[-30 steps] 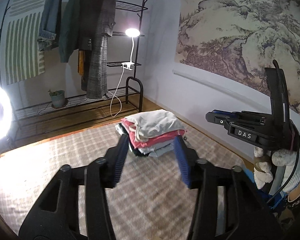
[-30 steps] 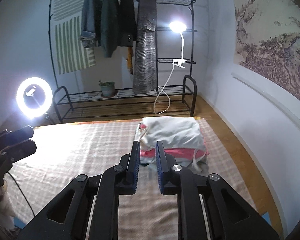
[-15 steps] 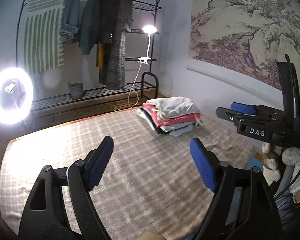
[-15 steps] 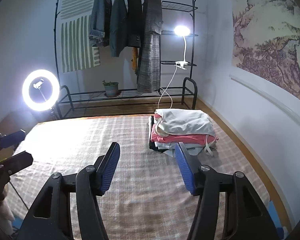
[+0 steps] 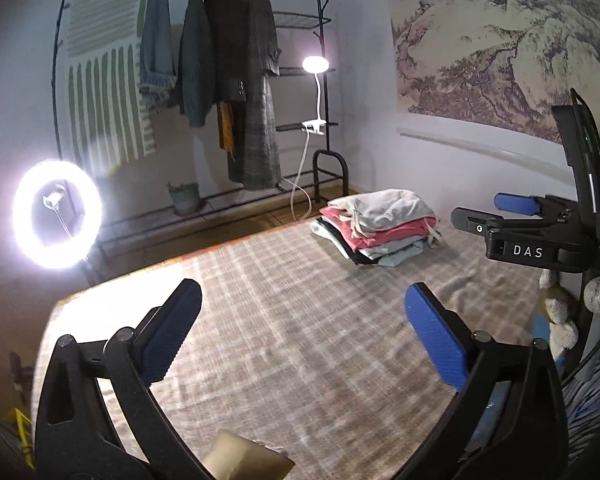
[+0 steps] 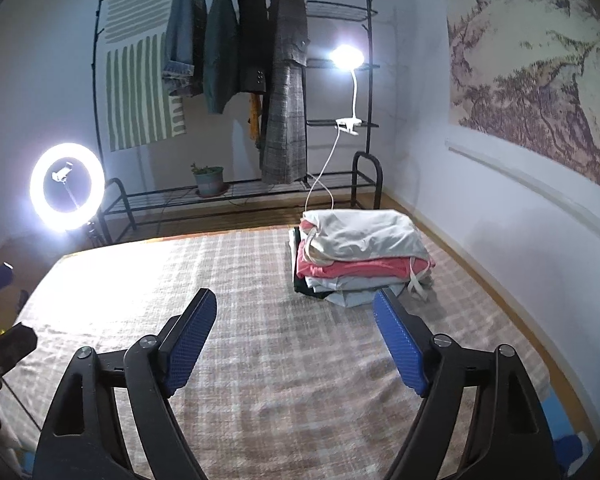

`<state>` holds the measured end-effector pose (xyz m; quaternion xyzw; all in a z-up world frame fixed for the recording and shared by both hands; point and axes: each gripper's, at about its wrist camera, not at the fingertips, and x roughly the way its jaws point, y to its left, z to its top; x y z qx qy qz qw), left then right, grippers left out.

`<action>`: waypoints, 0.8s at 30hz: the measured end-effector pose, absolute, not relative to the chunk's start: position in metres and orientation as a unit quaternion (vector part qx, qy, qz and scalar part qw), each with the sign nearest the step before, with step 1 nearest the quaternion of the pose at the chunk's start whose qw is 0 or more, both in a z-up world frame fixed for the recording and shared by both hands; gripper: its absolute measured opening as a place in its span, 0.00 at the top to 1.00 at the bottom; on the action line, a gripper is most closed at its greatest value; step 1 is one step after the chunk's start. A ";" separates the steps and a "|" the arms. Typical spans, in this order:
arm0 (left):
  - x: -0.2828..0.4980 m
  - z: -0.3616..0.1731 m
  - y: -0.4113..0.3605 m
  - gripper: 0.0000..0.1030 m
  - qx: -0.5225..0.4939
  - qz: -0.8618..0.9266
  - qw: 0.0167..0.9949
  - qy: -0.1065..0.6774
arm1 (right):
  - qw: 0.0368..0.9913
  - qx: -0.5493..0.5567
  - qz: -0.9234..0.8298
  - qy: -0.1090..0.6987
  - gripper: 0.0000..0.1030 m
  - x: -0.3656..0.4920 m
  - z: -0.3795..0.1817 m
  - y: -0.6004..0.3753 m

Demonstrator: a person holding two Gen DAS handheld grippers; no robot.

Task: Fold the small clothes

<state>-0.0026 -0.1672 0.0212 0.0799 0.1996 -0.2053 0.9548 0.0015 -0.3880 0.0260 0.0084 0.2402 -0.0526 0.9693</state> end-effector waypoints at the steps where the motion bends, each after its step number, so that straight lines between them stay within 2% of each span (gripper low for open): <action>1: -0.004 0.021 -0.168 0.00 0.084 -0.203 0.955 0.196 | 0.970 0.007 -0.056 0.238 0.19 0.001 0.026 -0.388; 24: -0.008 0.017 -0.168 0.00 0.074 -0.210 0.952 0.210 | 0.972 0.008 -0.061 0.226 0.18 -0.002 0.033 -0.386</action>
